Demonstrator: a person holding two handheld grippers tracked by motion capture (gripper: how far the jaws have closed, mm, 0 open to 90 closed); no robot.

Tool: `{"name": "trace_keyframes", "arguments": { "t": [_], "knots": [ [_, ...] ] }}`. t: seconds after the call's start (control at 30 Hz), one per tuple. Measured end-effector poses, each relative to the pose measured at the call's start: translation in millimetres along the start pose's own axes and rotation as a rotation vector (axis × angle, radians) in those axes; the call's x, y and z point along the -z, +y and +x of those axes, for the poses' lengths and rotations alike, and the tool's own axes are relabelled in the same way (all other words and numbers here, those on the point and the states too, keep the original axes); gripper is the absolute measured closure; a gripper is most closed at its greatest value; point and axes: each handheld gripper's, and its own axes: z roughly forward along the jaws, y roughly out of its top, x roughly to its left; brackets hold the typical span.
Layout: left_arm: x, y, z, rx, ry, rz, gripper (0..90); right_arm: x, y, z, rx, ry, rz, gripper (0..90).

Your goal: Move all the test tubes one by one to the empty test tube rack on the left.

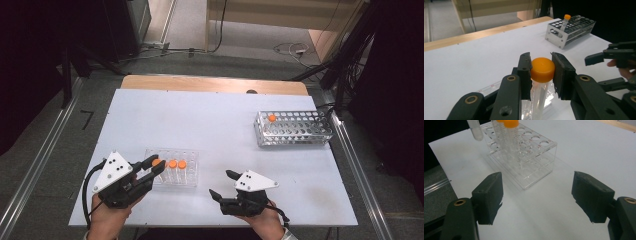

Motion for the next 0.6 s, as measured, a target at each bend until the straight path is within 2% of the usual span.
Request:
{"name": "trace_keyframes", "arguments": {
  "t": [0.4, 0.6],
  "knots": [
    [-5.5, 0.8, 15.0, 0.002, 0.089, -0.023, 69.6, -2.2, -0.5, -0.4, 0.000, -0.005, 0.004, 23.8],
    [-9.8, -0.2, 17.7, 0.005, 0.098, -0.028, 69.6, -1.4, -0.5, -0.4, -0.010, -0.011, 0.001, 23.8]
  ]
}}
